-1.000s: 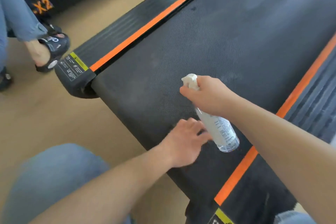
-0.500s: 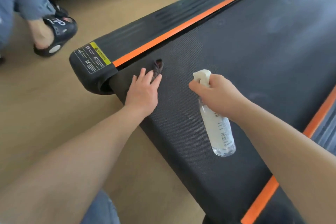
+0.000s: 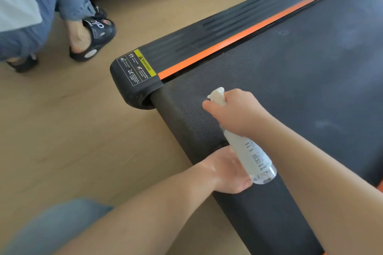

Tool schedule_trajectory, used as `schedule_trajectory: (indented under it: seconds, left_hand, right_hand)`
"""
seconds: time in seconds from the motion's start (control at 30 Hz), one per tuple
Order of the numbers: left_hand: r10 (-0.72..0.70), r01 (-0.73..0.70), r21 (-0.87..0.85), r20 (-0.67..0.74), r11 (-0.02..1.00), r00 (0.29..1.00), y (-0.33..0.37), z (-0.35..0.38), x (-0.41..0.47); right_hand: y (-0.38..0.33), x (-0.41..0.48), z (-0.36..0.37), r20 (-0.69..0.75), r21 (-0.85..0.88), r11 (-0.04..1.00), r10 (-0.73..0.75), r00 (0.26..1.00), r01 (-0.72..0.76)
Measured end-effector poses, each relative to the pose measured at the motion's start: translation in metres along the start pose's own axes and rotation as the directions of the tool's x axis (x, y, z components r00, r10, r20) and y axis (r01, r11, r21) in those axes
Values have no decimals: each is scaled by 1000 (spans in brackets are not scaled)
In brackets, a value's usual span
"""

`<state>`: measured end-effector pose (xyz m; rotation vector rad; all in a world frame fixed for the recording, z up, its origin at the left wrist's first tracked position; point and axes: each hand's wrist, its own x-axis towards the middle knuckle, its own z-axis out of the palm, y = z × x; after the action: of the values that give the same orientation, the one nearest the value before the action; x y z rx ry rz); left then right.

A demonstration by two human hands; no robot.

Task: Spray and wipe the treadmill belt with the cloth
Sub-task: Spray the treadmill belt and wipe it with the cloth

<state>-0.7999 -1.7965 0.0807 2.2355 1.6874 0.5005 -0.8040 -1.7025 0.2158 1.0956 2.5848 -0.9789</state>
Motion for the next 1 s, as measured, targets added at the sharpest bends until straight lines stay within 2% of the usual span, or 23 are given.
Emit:
schedule_trajectory:
  seconds: [0.13,0.23,0.33,0.4,0.43,0.5,0.57,0.63,0.7,0.77,0.87,0.9,0.93,0.97,1.0]
  left_hand:
    - [7,-1,45,-131,999,991,-5,-12,-1]
    - [-35,44,111,-84,993,996,-9,4,2]
    - [-28,31,120,-25,992,999,-11,2,3]
    - [-15,26,154,-70,988,997,-10,-3,3]
    - [-16,33,135,-122,990,992,-7,-8,3]
    - [-71,69,-21,-151,997,986,-4,-22,1]
    - [-216,206,-73,-167,976,962,-22,-28,3]
    - [-421,450,44,-283,892,862,-61,-27,-3]
    - [-556,659,169,-410,733,723,-107,-33,-19]
    - [-618,731,55,-494,680,612,-137,-45,-42]
    - [-664,761,-86,-558,643,498,-132,-46,-53]
    - [-647,742,-108,-581,662,493,-119,-41,-49]
    - [-616,691,-131,-589,711,523,-104,-34,-44]
    - [-555,595,-146,-582,790,595,-85,-29,-37]
    - [-444,473,-103,-559,875,700,-68,-29,-35]
  right_hand:
    - [2,0,-6,50,9,1000,-4,999,3]
    - [0,-3,-8,21,-79,997,-22,1000,24]
    - [2,-4,-4,-11,-58,998,-29,1000,28]
    - [5,-5,-1,33,-76,996,-34,999,37]
    - [6,-6,1,51,-95,994,-41,998,46]
    - [6,-9,3,28,-115,991,-62,998,65]
    - [3,-13,3,-41,-77,994,-77,996,73]
    - [-3,-16,4,-68,-4,996,-87,994,87]
    - [-9,-17,6,-62,37,994,-97,993,99]
    - [-13,-18,5,-59,61,995,-78,995,82]
    - [-19,-20,1,-50,103,994,-26,998,31]
    - [-20,-21,0,-43,114,993,-16,999,20]
    - [-21,-21,0,-40,123,992,-11,999,16]
    - [-22,-21,0,-39,130,991,-11,999,16]
    - [-24,-21,1,-41,128,992,-17,999,22]
